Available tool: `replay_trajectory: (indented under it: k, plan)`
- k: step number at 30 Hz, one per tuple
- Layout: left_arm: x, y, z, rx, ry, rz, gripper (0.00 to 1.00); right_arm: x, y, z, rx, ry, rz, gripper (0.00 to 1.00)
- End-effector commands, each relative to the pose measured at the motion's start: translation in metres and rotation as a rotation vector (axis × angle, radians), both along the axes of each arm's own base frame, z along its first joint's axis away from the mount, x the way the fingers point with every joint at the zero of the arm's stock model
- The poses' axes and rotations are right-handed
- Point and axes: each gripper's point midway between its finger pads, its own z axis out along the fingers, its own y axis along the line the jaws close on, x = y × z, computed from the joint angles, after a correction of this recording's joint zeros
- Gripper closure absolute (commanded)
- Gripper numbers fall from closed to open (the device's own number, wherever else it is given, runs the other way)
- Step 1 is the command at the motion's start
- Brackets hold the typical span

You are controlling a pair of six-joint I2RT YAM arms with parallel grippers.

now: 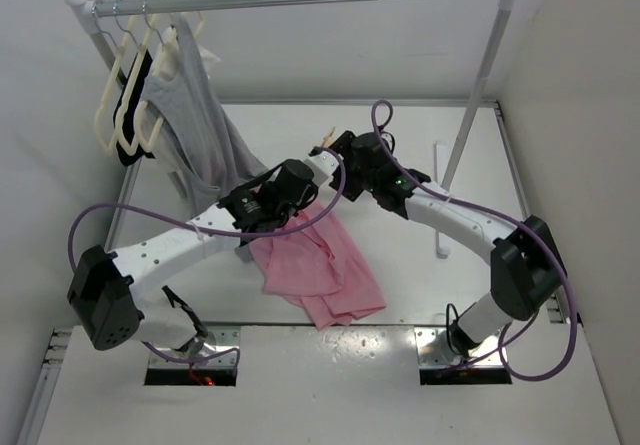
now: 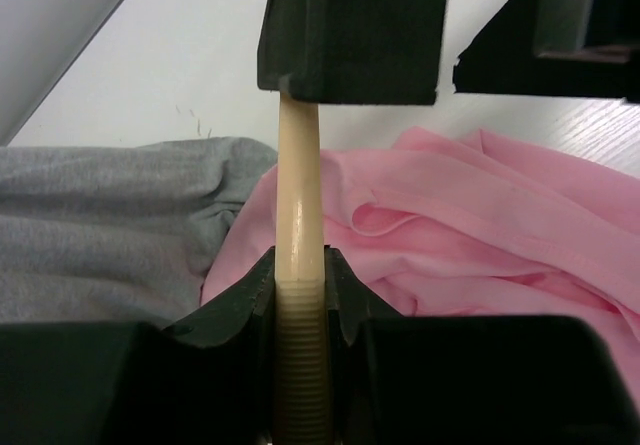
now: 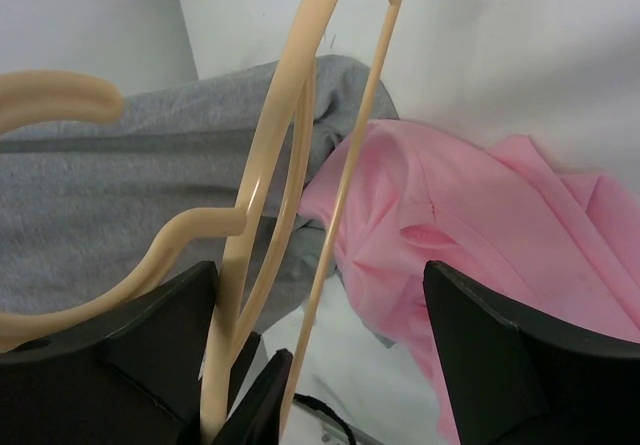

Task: Place the t-shirt on the hanger
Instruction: Place tshirt on hanger

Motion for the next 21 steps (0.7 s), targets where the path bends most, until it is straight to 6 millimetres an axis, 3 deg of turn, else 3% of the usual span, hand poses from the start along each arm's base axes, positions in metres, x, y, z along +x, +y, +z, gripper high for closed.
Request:
replay_trajectory:
  k: [1, 3, 8, 13, 15, 18, 19, 20, 21]
  plan:
    - [-0.010, -0.025, 0.001, -0.057, 0.013, -0.084, 1.00, 0.013, 0.016, 0.007, 0.068, 0.003, -0.018, 0.17]
    - [-0.012, -0.029, 0.003, -0.055, 0.003, -0.101, 1.00, 0.012, 0.025, -0.009, 0.053, 0.033, 0.002, 0.12]
    - [-0.016, -0.026, -0.024, -0.018, 0.055, -0.103, 1.00, 0.021, 0.032, -0.022, 0.037, 0.071, -0.005, 0.12]
    - [-0.021, -0.037, -0.022, -0.054, 0.072, -0.136, 1.00, 0.023, 0.037, -0.023, 0.089, 0.076, -0.017, 0.19]
    - [-0.020, -0.038, -0.027, -0.065, 0.094, -0.105, 1.00, 0.021, 0.047, -0.016, 0.119, 0.068, 0.038, 0.12]
    - [-0.003, -0.019, -0.035, -0.089, 0.144, 0.020, 1.00, 0.017, 0.032, -0.012, 0.039, 0.033, 0.008, 0.04]
    - [-0.004, -0.017, -0.042, -0.107, 0.198, 0.017, 1.00, 0.018, 0.021, 0.002, 0.030, -0.013, -0.033, 0.04]
    - [0.003, -0.009, -0.039, -0.142, 0.219, 0.043, 1.00, 0.015, 0.012, 0.003, 0.015, -0.021, -0.061, 0.04]
    - [-0.001, -0.014, -0.043, -0.189, 0.268, 0.030, 1.00, 0.011, 0.000, -0.004, -0.011, -0.020, -0.092, 0.04]
